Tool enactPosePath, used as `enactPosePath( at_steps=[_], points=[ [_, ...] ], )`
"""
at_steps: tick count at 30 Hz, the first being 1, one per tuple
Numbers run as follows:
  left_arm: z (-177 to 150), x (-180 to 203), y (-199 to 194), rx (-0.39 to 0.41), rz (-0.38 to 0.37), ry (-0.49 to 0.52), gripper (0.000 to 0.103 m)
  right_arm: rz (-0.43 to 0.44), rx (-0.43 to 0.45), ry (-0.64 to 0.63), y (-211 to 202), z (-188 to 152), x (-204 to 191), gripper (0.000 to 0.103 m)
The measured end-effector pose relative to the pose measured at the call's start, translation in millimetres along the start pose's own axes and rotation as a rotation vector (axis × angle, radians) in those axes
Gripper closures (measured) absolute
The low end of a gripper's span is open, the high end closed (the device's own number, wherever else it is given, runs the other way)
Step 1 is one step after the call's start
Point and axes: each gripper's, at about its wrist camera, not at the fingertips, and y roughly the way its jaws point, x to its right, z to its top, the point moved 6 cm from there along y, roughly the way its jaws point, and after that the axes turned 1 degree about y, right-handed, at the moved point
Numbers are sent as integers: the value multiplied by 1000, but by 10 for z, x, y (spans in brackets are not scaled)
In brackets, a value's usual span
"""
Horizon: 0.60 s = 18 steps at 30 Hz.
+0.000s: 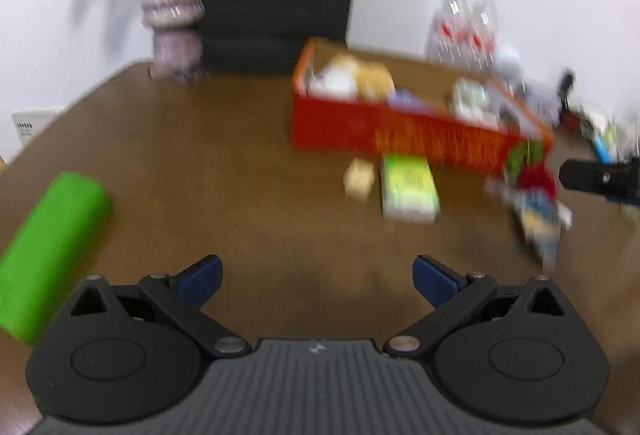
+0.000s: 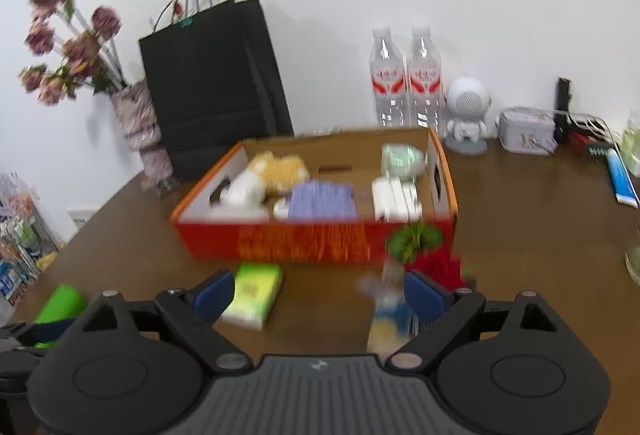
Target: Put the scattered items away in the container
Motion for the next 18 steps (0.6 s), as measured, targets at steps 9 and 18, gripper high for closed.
enactPosePath(
  at_steps=[9,18],
  points=[
    [-386,324,96,16,-23,92,0,-159,-25,-114,-92,-846,67,11],
    [-484,385,52,36,8,110,0,-187,-80,-88,-60,-1164,163,11]
  ],
)
